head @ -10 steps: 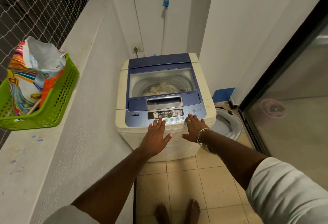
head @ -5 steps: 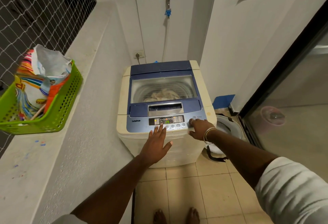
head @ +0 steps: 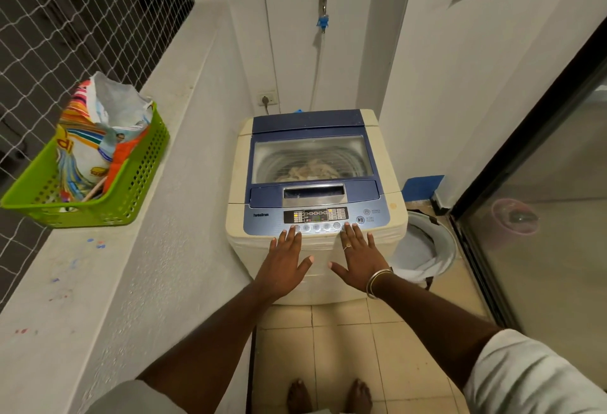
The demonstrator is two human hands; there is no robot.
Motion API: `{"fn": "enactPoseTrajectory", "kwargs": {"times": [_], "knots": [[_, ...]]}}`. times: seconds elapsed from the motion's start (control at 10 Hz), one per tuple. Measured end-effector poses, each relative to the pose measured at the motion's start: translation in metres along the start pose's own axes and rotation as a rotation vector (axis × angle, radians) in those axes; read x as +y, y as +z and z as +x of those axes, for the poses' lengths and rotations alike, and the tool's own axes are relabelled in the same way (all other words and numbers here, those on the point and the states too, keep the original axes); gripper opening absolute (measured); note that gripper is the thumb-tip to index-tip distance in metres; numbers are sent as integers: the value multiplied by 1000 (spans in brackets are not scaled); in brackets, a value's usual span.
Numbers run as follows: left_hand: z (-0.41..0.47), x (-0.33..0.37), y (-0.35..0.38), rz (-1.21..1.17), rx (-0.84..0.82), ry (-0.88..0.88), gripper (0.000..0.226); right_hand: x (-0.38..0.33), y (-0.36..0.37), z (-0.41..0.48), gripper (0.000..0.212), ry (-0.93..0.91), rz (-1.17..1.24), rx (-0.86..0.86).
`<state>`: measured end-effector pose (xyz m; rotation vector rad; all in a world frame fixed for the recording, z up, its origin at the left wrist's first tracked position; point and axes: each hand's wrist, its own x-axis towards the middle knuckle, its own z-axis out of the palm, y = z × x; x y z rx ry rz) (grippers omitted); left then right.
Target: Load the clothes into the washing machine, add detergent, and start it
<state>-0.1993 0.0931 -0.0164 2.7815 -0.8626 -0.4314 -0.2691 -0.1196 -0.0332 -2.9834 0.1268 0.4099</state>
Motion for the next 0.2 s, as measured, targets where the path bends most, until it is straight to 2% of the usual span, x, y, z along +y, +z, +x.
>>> {"fn": "enactPoseTrajectory", "kwargs": {"times": [0.2], "knots": [[-11,-4,2,20,15,-13,74,-12,-2,-1,95,-23,5,25]]}}
